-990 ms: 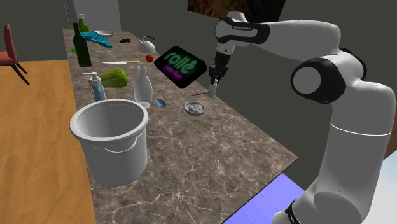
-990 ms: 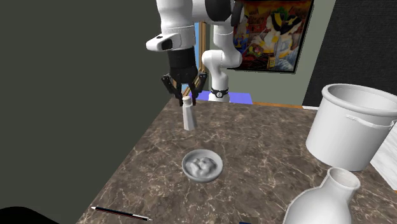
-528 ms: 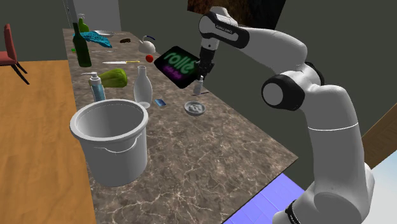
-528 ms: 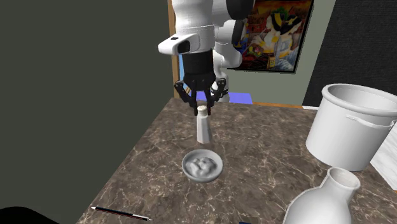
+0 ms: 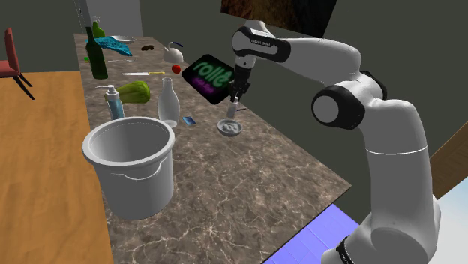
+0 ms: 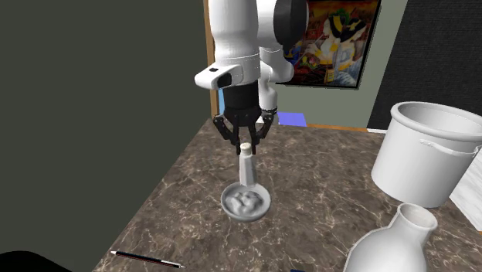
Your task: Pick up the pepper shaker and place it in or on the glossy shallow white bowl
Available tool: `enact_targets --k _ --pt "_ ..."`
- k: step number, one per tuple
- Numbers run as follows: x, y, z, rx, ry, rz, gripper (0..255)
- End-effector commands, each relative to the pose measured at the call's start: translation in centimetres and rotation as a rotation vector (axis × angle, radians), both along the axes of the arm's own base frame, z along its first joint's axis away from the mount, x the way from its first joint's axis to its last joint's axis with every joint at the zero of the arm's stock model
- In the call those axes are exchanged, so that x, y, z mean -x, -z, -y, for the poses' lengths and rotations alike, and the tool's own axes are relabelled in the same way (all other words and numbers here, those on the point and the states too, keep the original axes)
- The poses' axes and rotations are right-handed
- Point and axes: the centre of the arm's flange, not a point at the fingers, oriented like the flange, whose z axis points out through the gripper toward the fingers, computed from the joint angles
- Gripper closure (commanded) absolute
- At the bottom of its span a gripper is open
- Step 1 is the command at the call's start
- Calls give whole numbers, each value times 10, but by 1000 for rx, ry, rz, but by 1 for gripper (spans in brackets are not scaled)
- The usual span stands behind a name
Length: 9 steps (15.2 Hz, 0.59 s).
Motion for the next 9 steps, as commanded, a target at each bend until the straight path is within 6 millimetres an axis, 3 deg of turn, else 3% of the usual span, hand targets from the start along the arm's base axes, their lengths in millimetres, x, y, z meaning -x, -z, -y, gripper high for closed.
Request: enact_targets --k 1,9 --pt "-1 10 -1 0 0 1 255" --pt "-1 53 -1 0 0 1 255"
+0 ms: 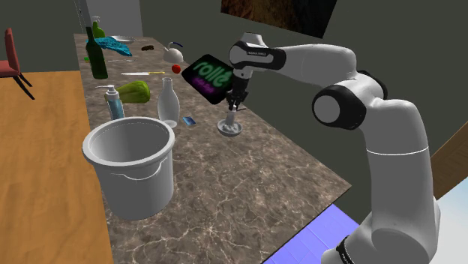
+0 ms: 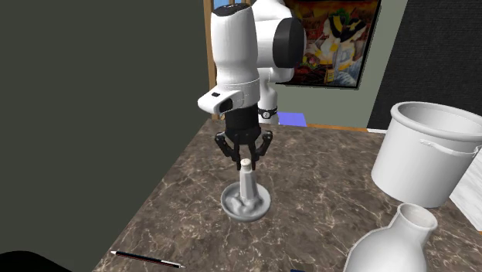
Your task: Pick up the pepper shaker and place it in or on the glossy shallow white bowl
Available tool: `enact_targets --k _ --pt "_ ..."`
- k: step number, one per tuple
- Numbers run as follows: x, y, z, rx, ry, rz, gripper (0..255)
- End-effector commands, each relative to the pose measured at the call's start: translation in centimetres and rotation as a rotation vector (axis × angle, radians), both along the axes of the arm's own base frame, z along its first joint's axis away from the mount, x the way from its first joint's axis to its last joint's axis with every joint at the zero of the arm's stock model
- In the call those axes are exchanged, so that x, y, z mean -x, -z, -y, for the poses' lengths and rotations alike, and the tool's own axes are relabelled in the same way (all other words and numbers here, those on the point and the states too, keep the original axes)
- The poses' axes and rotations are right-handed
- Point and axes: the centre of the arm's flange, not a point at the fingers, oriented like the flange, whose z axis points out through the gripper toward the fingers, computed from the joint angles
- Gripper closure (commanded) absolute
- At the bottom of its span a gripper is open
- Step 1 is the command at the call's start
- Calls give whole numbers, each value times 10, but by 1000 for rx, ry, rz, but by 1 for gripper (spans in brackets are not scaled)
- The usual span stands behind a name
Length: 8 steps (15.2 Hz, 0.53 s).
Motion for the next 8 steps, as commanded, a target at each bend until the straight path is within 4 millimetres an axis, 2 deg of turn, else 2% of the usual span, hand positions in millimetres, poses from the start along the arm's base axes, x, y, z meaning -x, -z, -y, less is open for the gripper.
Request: enact_targets --k 1,2,8 --pt "0 11 0 0 0 1 255" --pt "0 16 0 0 0 1 255" --pt "0 16 0 0 0 1 255"
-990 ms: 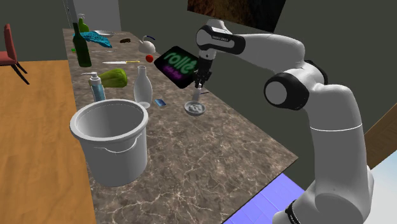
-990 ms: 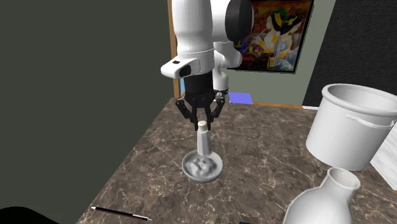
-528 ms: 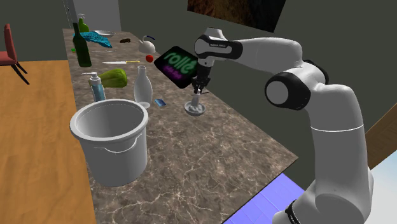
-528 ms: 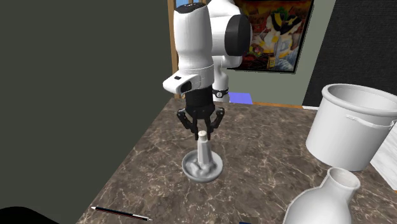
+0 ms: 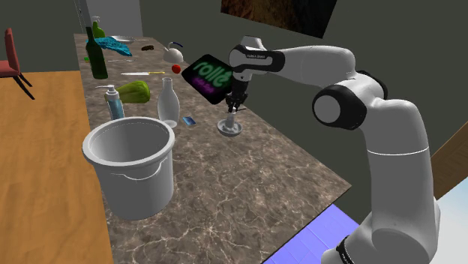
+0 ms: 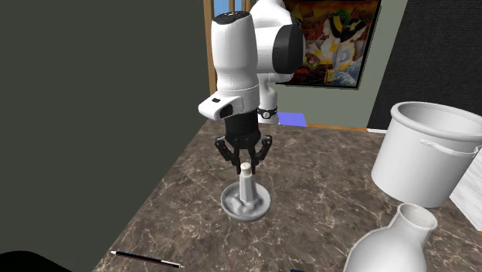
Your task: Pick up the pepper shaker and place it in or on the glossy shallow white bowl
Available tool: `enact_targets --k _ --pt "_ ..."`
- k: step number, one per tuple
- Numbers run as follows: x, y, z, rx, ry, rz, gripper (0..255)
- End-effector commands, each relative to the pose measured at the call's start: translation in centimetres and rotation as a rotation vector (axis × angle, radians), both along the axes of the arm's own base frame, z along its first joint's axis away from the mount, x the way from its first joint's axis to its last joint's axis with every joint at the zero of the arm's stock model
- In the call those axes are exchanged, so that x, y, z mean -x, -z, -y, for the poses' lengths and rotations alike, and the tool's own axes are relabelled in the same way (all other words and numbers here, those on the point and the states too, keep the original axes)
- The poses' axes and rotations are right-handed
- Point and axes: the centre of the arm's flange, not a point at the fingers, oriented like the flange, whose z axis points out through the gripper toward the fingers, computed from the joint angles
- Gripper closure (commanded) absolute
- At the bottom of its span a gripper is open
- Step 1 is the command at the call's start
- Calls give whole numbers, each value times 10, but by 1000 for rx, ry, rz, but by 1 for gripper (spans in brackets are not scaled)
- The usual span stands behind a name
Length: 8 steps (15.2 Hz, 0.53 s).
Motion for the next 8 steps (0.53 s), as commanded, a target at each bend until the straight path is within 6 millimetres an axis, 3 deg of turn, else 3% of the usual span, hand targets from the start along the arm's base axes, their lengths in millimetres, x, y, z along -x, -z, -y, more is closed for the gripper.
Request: enact_targets --k 1,2,3,8 --pt "0 3 0 0 0 -6 255" --pt "0 3 0 0 0 -6 255" --pt "0 3 0 0 0 -6 0" --pt "0 3 0 0 0 -6 0"
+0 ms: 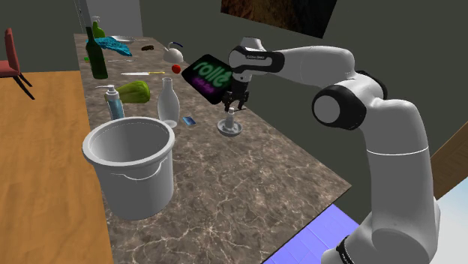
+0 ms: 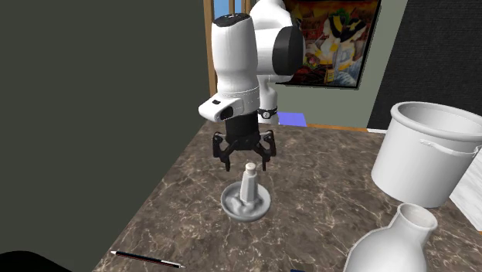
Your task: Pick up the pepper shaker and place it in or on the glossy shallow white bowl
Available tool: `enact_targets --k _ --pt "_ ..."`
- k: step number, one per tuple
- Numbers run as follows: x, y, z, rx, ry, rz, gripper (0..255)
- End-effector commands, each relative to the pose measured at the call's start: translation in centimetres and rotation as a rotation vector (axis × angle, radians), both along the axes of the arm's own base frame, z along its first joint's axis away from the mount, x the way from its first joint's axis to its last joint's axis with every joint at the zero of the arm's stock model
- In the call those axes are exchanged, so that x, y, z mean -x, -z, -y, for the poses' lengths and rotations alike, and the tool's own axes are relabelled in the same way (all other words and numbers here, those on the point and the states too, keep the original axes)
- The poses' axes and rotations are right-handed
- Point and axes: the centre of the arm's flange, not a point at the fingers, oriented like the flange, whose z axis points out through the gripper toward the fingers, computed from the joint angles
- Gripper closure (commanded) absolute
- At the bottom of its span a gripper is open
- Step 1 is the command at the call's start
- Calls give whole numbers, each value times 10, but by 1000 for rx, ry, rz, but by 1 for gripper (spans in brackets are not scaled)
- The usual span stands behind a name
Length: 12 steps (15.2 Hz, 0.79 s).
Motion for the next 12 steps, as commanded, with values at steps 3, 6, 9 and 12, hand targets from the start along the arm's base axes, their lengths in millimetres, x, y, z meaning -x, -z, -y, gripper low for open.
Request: enact_targets --k 3,6,9,12 --pt "0 -40 4 0 0 0 0" --pt "1 -50 5 0 0 0 0" --pt "1 -50 5 0 0 0 0" --pt "1 -50 5 0 0 0 0"
